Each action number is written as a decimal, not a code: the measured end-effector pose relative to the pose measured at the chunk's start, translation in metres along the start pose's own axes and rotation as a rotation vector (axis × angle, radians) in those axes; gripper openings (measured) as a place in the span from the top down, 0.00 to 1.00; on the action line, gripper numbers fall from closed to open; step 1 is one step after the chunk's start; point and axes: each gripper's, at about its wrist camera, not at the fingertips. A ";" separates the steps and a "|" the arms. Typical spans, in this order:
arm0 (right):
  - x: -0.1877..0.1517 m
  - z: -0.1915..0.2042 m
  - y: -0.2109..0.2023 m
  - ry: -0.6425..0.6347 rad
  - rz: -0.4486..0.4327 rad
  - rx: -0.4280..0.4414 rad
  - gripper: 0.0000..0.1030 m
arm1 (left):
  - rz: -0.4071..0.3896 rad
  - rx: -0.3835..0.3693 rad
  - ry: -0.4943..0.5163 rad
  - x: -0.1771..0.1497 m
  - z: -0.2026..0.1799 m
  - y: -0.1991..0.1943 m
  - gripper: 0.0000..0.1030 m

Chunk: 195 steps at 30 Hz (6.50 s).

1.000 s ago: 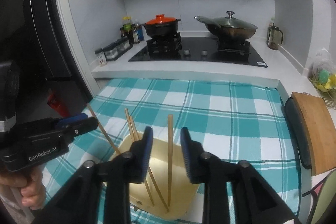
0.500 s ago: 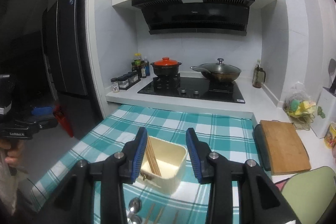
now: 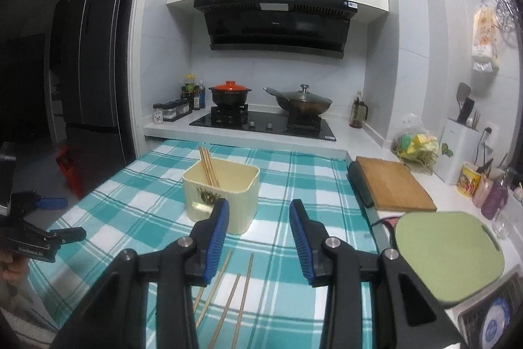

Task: Organize utensils
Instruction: 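Move both tools back down toward the remaining chopsticks and spoons, then grasp the larger metal spoon by its handle with the left tool while the right tool grasps the smaller spoon, then lift the spoon with the left tool while the right tool carries its spoon over the box, then open the left tool to drop its spoon into the box while the right tool releases its spoon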

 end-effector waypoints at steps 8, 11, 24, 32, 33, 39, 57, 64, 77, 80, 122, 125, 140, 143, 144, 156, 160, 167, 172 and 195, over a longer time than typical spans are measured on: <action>-0.118 0.014 0.044 0.052 0.231 -0.047 0.62 | 0.142 -0.036 -0.053 -0.043 -0.017 0.054 0.10; -0.138 0.017 0.048 0.057 0.261 -0.027 0.62 | 0.157 -0.022 -0.075 -0.048 -0.014 0.061 0.10; -0.153 0.056 0.064 0.023 0.304 0.120 0.62 | 0.195 -0.010 -0.117 -0.059 -0.010 0.077 0.10; -0.154 0.050 0.070 0.063 0.315 0.109 0.62 | 0.182 -0.050 -0.063 -0.047 -0.025 0.097 0.10; -0.154 0.049 0.071 0.066 0.316 0.107 0.62 | 0.174 -0.041 -0.046 -0.043 -0.029 0.102 0.10; -0.155 0.047 0.071 0.073 0.313 0.102 0.62 | 0.164 -0.010 0.007 -0.020 -0.040 0.141 0.11; -0.158 0.038 0.067 0.097 0.314 0.084 0.62 | 0.161 0.003 -0.035 -0.021 -0.037 0.167 0.95; -0.158 0.045 0.069 0.083 0.322 0.095 0.62 | 0.192 0.072 -0.129 -0.049 -0.008 0.142 0.95; -0.122 0.101 0.146 0.013 0.407 0.299 0.62 | 0.259 0.008 -0.119 -0.044 0.014 0.142 0.43; -0.125 0.102 0.185 0.069 0.514 0.319 0.62 | 0.272 0.014 -0.097 -0.037 0.017 0.149 0.43; -0.078 0.083 0.181 0.070 0.312 0.224 0.65 | 0.010 0.007 -0.135 0.000 0.034 0.090 0.60; -0.070 0.081 0.160 0.071 0.268 0.224 0.66 | -0.030 0.002 -0.145 -0.001 0.035 0.069 0.60; -0.045 0.079 0.095 0.063 0.126 0.209 0.66 | -0.159 -0.037 -0.152 0.008 0.032 0.011 0.60; -0.041 0.078 0.091 0.059 0.113 0.206 0.66 | -0.164 -0.043 -0.160 0.011 0.034 0.010 0.60; -0.039 0.078 0.090 0.056 0.109 0.205 0.66 | -0.166 -0.045 -0.161 0.013 0.034 0.010 0.60; -0.015 0.072 0.085 0.046 0.068 0.201 0.66 | -0.193 -0.074 -0.156 0.033 0.036 0.000 0.60; -0.002 0.067 0.085 0.039 0.055 0.205 0.66 | -0.209 -0.095 -0.149 0.051 0.040 -0.007 0.60; 0.051 0.053 0.095 0.030 0.004 0.221 0.66 | -0.261 -0.155 -0.146 0.119 0.053 -0.016 0.60; 0.099 0.043 0.114 0.018 -0.032 0.225 0.66 | -0.306 -0.166 -0.138 0.180 0.060 -0.010 0.60; 0.106 0.019 0.317 -0.014 0.242 0.203 0.67 | -0.039 -0.103 -0.146 0.242 0.049 0.201 0.60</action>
Point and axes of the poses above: each gripper's, at about its wrist camera, not at the fingertips, and y roughly the way its jaws point, z to its left, x to its top, and after that the axes turned 4 degrees about z, right-handed
